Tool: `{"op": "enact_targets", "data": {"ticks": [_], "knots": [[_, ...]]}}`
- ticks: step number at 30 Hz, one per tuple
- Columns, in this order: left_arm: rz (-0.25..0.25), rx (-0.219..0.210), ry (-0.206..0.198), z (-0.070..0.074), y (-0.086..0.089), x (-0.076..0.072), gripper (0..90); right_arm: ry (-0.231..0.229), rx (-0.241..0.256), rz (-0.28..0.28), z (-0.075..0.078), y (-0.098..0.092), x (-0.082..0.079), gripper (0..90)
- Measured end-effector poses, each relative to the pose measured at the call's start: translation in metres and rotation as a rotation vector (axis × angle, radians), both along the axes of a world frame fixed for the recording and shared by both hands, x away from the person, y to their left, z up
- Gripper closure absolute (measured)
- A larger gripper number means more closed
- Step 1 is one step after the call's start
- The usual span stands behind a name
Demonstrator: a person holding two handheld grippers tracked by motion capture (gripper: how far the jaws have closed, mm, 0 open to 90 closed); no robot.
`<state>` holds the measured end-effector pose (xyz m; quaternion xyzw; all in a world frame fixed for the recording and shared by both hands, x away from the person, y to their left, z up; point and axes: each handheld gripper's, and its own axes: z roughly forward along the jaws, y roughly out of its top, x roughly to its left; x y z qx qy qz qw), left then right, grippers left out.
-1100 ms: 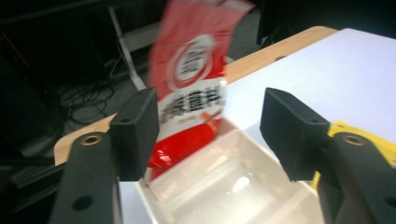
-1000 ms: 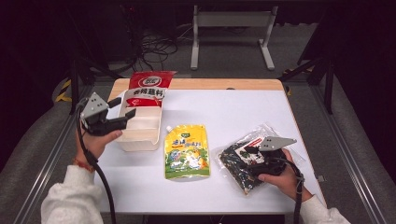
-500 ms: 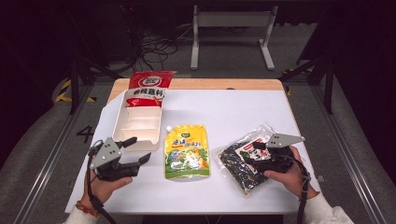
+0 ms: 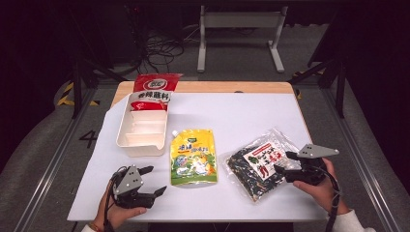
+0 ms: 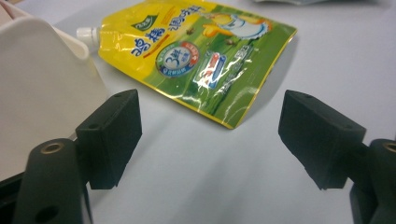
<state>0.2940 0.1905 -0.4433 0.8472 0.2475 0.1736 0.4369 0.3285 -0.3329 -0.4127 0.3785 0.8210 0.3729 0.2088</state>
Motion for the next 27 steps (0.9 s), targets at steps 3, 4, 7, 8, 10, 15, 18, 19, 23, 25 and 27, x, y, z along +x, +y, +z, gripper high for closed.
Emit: {"op": "enact_targets", "data": {"ticks": [3,4,7,8,10,15,18,19,23,25,27], "knots": [[-0.014,-0.011,0.003,-0.001,-0.002,0.003,22.1,-0.006,-0.010,-0.037,-0.001,-0.007,-0.002,27.5],[-0.012,-0.011,0.004,-0.001,-0.003,0.005,22.1,-0.006,-0.010,-0.037,-0.001,-0.007,-0.002,27.5],[-0.034,-0.019,0.014,-0.004,-0.007,0.010,21.7,0.010,0.015,-0.103,-0.008,-0.020,-0.003,25.0],[-0.036,-0.023,0.019,-0.005,-0.008,0.011,21.6,0.008,0.024,-0.116,-0.009,-0.023,-0.003,24.2],[-0.044,-0.018,0.020,-0.006,-0.009,0.010,21.6,0.010,0.041,-0.139,-0.011,-0.029,-0.004,23.1],[-0.059,-0.003,0.017,-0.007,-0.011,0.008,21.5,0.020,0.057,-0.146,-0.015,-0.038,-0.006,23.2],[-0.069,0.005,0.028,-0.009,-0.011,0.008,20.8,-0.008,0.046,-0.146,-0.015,-0.041,-0.008,23.7],[-0.068,0.012,0.029,-0.010,-0.012,0.008,20.8,0.011,0.061,-0.146,-0.016,-0.043,-0.006,23.3],[-0.077,0.012,0.028,-0.011,-0.012,0.008,20.5,0.048,0.081,-0.161,-0.020,-0.046,-0.002,22.1],[-0.078,0.018,0.033,-0.011,-0.012,0.008,20.4,0.062,0.087,-0.184,-0.023,-0.050,0.001,20.7],[-0.079,0.025,0.033,-0.011,-0.013,0.007,20.3,0.066,0.093,-0.192,-0.024,-0.052,0.002,20.6]]}}
